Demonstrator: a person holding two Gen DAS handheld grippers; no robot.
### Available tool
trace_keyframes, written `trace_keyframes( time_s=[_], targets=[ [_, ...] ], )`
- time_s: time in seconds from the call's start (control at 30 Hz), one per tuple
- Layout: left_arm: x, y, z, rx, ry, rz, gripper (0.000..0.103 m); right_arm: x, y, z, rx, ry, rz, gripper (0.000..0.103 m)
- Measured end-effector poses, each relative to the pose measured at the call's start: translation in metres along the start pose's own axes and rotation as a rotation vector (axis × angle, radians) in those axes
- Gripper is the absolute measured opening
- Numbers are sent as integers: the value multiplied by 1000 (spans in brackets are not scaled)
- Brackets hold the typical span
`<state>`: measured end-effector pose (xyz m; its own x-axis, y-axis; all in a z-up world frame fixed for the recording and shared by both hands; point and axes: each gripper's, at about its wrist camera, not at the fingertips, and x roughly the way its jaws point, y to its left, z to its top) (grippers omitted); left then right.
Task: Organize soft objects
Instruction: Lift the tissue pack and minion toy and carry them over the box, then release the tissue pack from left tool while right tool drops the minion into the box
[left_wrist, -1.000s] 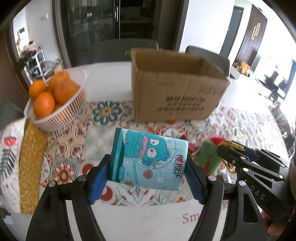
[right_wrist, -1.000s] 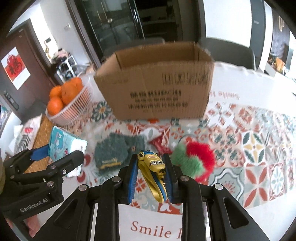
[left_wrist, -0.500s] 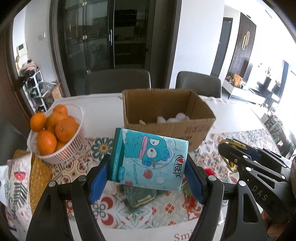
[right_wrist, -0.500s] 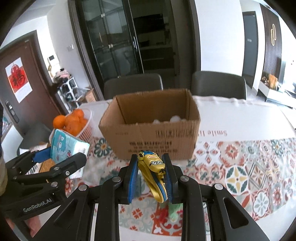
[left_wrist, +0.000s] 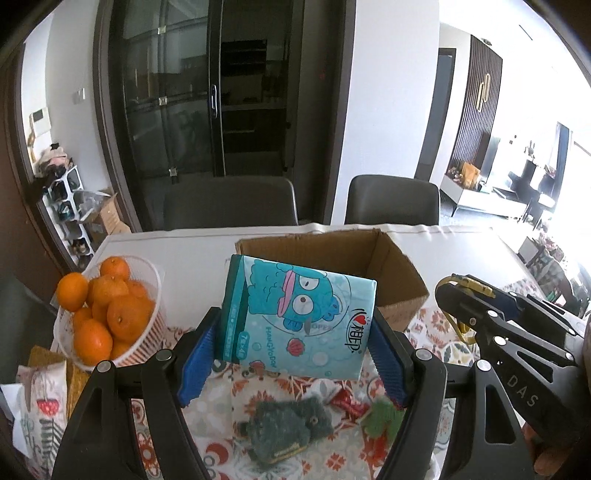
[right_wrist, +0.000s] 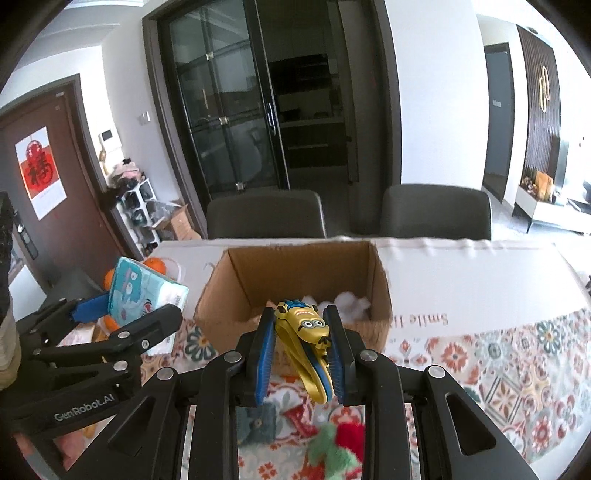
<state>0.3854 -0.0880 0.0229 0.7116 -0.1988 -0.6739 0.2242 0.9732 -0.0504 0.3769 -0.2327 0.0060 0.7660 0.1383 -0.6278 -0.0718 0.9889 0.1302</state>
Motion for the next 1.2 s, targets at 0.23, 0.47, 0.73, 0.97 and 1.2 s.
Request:
trace_keyframes(
  time_s=[0.23, 0.47, 0.73, 0.97, 1.2],
  targets=[
    [20, 3, 25, -2, 2, -6, 75, 21, -7, 27, -8, -11, 24, 27],
    [50, 6, 50, 0, 36, -19, 75, 58, -17, 50, 4, 35, 63, 27],
    [91, 4, 66, 11, 113, -39, 76, 106, -36, 54, 59, 131, 74, 27],
    [124, 5, 70, 9, 184, -34, 77, 136, -50, 55, 79, 201, 60, 28],
    [131, 5, 68, 0, 196, -15, 88, 143, -52, 55, 79, 216, 5, 62]
  ],
)
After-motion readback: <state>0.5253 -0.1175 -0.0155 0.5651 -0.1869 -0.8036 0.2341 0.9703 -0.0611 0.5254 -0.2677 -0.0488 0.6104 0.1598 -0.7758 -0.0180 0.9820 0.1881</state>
